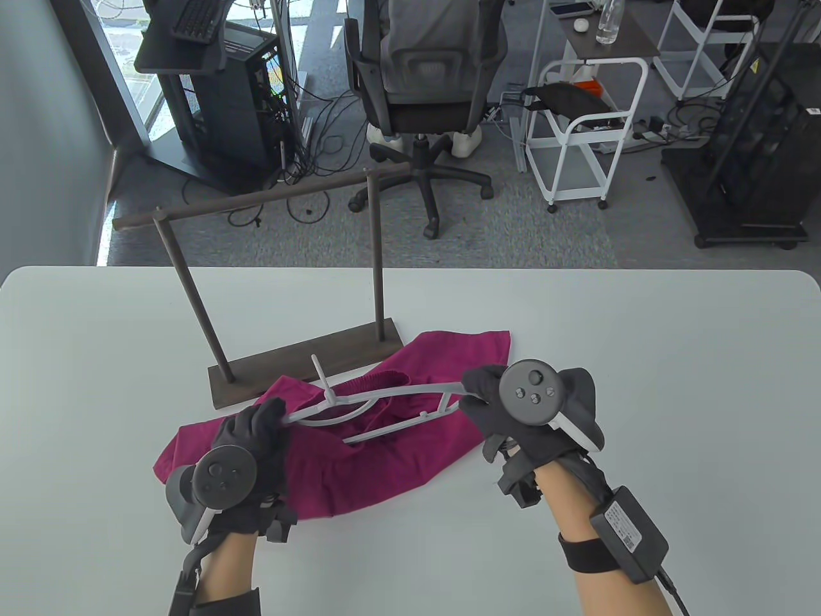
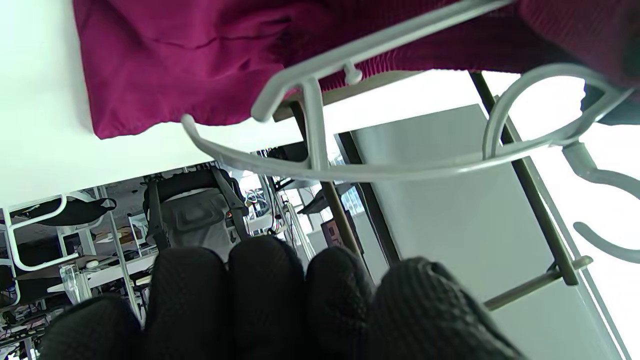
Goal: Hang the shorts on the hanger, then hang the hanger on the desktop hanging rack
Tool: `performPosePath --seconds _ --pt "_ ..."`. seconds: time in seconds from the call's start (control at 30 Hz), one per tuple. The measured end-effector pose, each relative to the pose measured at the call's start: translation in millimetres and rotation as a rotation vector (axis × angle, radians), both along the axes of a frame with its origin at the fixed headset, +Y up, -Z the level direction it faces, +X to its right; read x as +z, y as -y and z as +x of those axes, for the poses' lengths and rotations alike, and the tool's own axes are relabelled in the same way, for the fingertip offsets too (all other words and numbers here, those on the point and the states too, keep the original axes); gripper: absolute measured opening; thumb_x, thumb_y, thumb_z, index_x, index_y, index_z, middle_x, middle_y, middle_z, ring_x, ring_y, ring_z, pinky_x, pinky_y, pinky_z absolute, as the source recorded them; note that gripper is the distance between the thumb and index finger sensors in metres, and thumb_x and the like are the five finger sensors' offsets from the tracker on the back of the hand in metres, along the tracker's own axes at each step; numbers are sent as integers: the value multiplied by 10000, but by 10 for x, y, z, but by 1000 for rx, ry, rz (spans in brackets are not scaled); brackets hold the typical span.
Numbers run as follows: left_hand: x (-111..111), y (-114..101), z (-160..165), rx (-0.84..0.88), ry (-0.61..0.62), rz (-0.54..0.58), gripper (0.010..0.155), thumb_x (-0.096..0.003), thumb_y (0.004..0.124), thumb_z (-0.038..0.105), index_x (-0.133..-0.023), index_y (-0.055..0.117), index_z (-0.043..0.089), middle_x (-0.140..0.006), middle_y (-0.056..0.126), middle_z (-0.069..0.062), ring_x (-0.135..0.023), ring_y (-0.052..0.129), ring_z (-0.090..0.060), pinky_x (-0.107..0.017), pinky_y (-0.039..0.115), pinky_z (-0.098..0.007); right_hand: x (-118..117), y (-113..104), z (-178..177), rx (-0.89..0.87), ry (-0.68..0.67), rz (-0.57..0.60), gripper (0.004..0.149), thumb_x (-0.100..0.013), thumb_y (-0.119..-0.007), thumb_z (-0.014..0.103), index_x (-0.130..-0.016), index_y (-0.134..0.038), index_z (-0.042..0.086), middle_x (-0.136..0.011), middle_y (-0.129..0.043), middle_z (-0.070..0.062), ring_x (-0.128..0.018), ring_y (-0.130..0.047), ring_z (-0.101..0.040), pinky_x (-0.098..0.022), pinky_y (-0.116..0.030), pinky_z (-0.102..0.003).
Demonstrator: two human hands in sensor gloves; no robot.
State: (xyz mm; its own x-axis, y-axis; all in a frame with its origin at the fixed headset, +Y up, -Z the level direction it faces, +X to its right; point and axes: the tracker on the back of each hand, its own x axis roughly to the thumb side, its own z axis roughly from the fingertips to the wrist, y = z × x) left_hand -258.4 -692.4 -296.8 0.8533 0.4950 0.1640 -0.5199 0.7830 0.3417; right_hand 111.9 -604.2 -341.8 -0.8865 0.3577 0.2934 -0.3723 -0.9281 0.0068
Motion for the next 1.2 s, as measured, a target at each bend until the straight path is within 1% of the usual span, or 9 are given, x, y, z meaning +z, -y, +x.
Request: performPosePath --seconds 0.17,0.23,0.4,0.6,0.77,0.83,0.9,1.07,1.2 --pt "26 -6 -23 33 -46 15 578 -419 763 339 -964 637 196 -913 742 -105 -799 868 -349 -676 587 -653 -30 277 -360 197 -35 -196 545 -461 -824 441 -908 -844 130 -953 -839 -195 -809 -822 -519 -593 -659 -727" --pt "40 -12 -34 39 -62 20 579 -420 762 339 -965 636 191 -911 744 -108 -796 871 -352 -670 595 -655 -83 450 -532 246 -55 -221 573 -461 -817 452 -934 -819 128 -974 -816 -203 -827 -803 -522 -598 -651 -727" --pt "63 -26 -88 80 -96 26 556 -440 752 335 -964 641 185 -908 749 -114 -792 880 -354 -662 609 -653 -341 915 -911 404 -7 -218 734 -454 -805 473 -1079 -552 184 -1107 -556 -217 -933 -623 -540 -639 -583 -729" --pt "40 -5 -189 122 -140 0 556 -440 749 327 -964 646 173 -905 751 -125 -786 883 -363 -656 616 -653 -691 1256 -1139 392 54 -188 807 -450 -810 450 -1094 -355 279 -1140 -403 -179 -976 -532 -514 -667 -558 -712" --pt "20 48 -236 117 -148 -27 554 -441 749 326 -963 649 169 -902 755 -127 -781 888 -365 -651 622 -655 -890 1427 -1238 342 46 -246 867 -440 -844 402 -1067 -247 358 -1150 -214 -141 -996 -487 -493 -687 -535 -706" --pt "18 68 -240 121 -146 -39 576 -420 763 325 -962 651 166 -901 756 -130 -780 887 -369 -650 620 -657 -929 1480 -1263 365 -2 -252 848 -435 -858 375 -1061 -286 379 -1148 -201 -122 -1001 -485 -481 -690 -537 -703" --pt "24 63 -241 114 -148 -39 554 -440 752 324 -962 652 166 -900 757 -130 -778 889 -368 -650 623 -655 -941 1501 -1257 390 -17 -199 769 -424 -871 362 -1043 -414 382 -1149 -257 -108 -994 -520 -468 -687 -554 -699" --pt "29 50 -265 109 -134 -31 556 -439 752 324 -963 650 166 -899 756 -127 -776 888 -363 -654 619 -652 -966 1578 -1117 421 30 -221 586 -423 -855 374 -954 -610 333 -1133 -408 -113 -983 -541 -459 -682 -555 -697" --pt "34 69 -312 120 -105 -31 553 -438 746 324 -962 652 176 -895 761 -120 -769 891 -354 -659 620 -643 -926 1501 -908 364 52 -149 446 -425 -810 374 -862 -731 337 -1105 -530 -106 -974 -571 -451 -680 -550 -699"
